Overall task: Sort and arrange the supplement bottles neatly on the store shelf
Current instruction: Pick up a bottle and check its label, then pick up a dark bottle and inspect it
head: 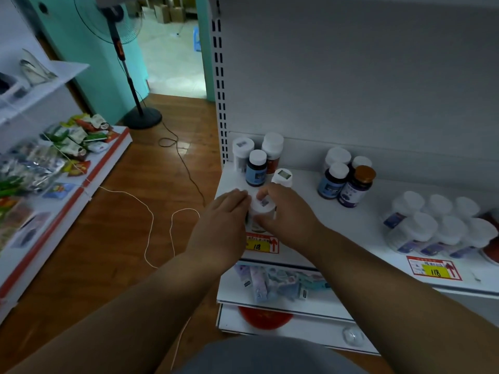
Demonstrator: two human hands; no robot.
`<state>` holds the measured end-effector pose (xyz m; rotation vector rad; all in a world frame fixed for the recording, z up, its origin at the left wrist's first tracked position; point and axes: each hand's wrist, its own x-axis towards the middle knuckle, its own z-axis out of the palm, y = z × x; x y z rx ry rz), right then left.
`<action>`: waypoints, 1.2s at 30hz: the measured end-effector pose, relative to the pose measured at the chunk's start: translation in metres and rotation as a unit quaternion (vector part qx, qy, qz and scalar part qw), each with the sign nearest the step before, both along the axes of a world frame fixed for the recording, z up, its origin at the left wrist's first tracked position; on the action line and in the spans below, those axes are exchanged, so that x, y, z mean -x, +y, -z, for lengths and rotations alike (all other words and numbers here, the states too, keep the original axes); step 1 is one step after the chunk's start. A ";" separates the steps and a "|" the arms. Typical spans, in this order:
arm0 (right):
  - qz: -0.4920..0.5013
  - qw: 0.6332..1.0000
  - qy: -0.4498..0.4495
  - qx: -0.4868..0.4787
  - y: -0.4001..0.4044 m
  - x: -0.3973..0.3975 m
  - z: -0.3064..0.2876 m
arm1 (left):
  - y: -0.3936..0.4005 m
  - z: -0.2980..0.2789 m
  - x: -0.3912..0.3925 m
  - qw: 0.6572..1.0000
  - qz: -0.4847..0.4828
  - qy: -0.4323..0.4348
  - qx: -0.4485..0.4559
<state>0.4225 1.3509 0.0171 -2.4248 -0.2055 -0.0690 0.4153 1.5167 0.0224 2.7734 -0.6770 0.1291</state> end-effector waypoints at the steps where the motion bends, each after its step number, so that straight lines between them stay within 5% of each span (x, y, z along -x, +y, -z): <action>1: 0.000 1.000 -0.001 0.004 0.000 0.000 0.001 | 0.000 0.000 0.000 1.000 0.000 0.000 0.002; 8: -0.008 0.998 -0.063 0.011 -0.005 0.001 0.002 | -0.004 -0.002 0.001 1.000 -0.014 -0.012 0.021; 15: 0.140 0.968 -0.180 0.107 -0.083 0.001 -0.017 | -0.059 -0.020 -0.003 0.985 0.056 -0.100 0.126; 23: 0.194 0.933 0.030 0.301 -0.150 -0.025 -0.019 | -0.120 -0.017 -0.014 0.981 0.088 -0.062 0.159; 30: 0.207 0.946 0.030 0.247 -0.152 -0.016 -0.018 | -0.130 -0.009 -0.014 0.982 0.066 -0.032 0.173; 36: 0.207 0.977 -0.020 -0.036 -0.138 0.007 -0.046 | -0.118 -0.018 -0.008 0.972 0.020 0.007 0.233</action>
